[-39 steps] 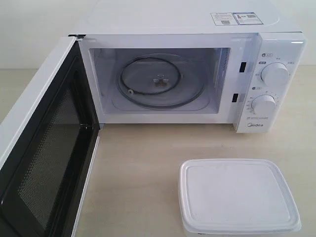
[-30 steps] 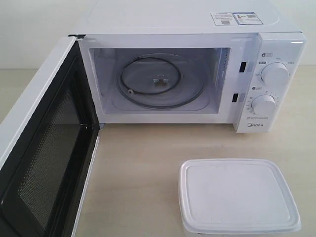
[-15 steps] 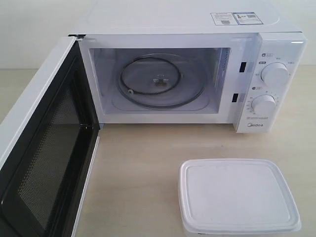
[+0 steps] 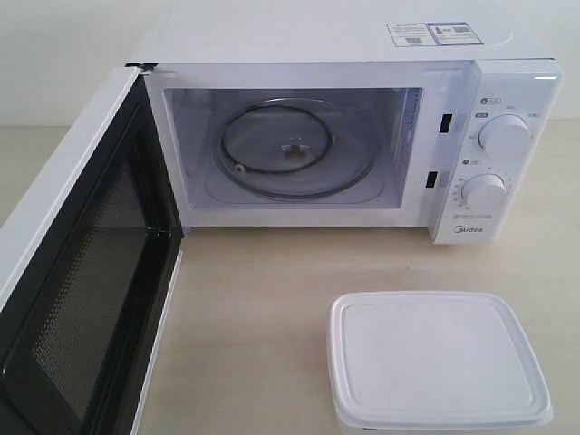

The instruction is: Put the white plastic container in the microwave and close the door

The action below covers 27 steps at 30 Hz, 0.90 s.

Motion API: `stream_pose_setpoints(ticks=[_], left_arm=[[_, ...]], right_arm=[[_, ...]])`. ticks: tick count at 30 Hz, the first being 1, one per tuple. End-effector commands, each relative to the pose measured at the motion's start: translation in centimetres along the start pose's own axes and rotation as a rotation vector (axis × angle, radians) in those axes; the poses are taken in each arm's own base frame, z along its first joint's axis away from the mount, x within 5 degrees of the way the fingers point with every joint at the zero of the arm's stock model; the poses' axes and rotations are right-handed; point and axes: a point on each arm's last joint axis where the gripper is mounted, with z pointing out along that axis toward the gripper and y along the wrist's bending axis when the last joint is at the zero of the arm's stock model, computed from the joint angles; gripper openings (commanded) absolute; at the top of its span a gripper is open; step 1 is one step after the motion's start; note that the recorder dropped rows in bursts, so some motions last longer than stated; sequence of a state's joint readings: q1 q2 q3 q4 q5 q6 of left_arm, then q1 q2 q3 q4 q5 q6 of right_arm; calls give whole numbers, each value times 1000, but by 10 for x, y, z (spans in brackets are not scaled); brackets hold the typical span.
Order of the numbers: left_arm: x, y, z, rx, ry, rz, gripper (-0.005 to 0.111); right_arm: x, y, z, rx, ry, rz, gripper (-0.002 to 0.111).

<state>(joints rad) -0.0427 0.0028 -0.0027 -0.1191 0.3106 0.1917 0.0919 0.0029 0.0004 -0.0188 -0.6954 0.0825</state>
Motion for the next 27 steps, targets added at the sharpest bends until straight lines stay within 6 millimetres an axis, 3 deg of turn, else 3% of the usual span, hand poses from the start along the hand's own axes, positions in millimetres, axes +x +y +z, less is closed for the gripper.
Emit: stream_pose_setpoints(ticks=[1, 2, 3, 6, 10, 13, 21, 27], left_arm=[[1, 0, 0, 0, -1, -13, 4], [1, 0, 0, 0, -1, -13, 4], [1, 0, 0, 0, -1, -13, 4], [1, 0, 0, 0, -1, -13, 4], [1, 0, 0, 0, -1, -13, 4], [1, 0, 0, 0, -1, -13, 4], [1, 0, 0, 0, -1, -13, 4], [1, 0, 0, 0, -1, -13, 4]], right_arm=[[-40, -2, 17, 35, -103, 210, 0], [-49, -1, 24, 31, -53, 220, 0], [-75, 3, 34, 8, -44, 228, 0], [-126, 7, 55, 10, 16, 268, 0], [-145, 7, 78, 76, 230, 348, 0], [-143, 7, 88, 106, 346, 334, 0], [-105, 16, 124, 103, 518, 700, 0], [-83, 26, 136, 58, 667, 826, 0]])
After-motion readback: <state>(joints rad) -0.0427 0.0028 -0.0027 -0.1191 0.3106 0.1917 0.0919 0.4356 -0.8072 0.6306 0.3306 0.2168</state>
